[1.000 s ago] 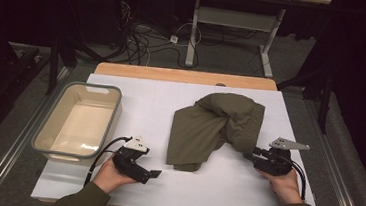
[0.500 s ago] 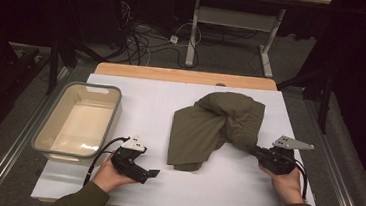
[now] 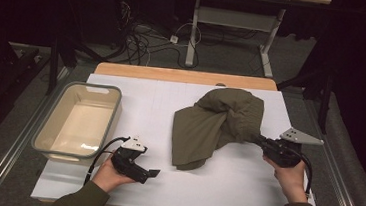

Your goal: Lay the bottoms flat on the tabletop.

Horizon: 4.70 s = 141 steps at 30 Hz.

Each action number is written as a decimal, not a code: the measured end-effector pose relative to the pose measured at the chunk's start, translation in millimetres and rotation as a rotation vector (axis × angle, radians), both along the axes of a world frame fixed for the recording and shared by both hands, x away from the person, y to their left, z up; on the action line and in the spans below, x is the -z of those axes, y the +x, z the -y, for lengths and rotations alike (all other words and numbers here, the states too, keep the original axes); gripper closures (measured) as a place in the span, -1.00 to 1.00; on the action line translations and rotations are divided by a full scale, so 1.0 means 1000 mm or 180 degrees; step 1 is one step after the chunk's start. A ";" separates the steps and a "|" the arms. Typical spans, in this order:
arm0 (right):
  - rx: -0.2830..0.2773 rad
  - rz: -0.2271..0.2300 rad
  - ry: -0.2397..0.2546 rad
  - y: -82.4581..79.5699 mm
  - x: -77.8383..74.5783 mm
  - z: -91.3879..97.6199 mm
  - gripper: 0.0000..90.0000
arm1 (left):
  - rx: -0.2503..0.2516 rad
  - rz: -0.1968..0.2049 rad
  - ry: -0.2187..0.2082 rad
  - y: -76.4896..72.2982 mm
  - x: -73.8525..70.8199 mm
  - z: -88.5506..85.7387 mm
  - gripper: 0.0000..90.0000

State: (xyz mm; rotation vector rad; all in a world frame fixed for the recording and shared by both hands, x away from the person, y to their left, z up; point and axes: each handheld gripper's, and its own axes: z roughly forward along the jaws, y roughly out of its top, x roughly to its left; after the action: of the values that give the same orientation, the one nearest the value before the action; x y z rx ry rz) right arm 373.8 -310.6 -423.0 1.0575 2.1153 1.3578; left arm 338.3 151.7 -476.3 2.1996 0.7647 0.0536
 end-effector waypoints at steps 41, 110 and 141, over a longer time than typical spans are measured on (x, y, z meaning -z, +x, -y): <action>0.0112 0.0031 0.0106 0.026 -0.005 0.001 0.90 | 0.0478 0.0286 0.0176 0.039 -0.010 0.143 -0.66; -0.0144 -0.0635 -0.0109 0.029 0.020 -0.017 -0.19 | 0.0166 0.0040 0.0063 -0.016 -0.010 0.016 -0.61; -0.0534 -0.0693 -0.0507 0.034 0.046 -0.084 -0.23 | 0.0040 -0.0009 0.0017 -0.010 -0.001 0.003 -0.69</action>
State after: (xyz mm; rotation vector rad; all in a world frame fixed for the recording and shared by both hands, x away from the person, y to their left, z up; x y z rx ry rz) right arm 407.6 -227.1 -468.8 1.0221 2.4746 1.1663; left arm 328.6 149.0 -475.4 2.2099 0.7531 0.0463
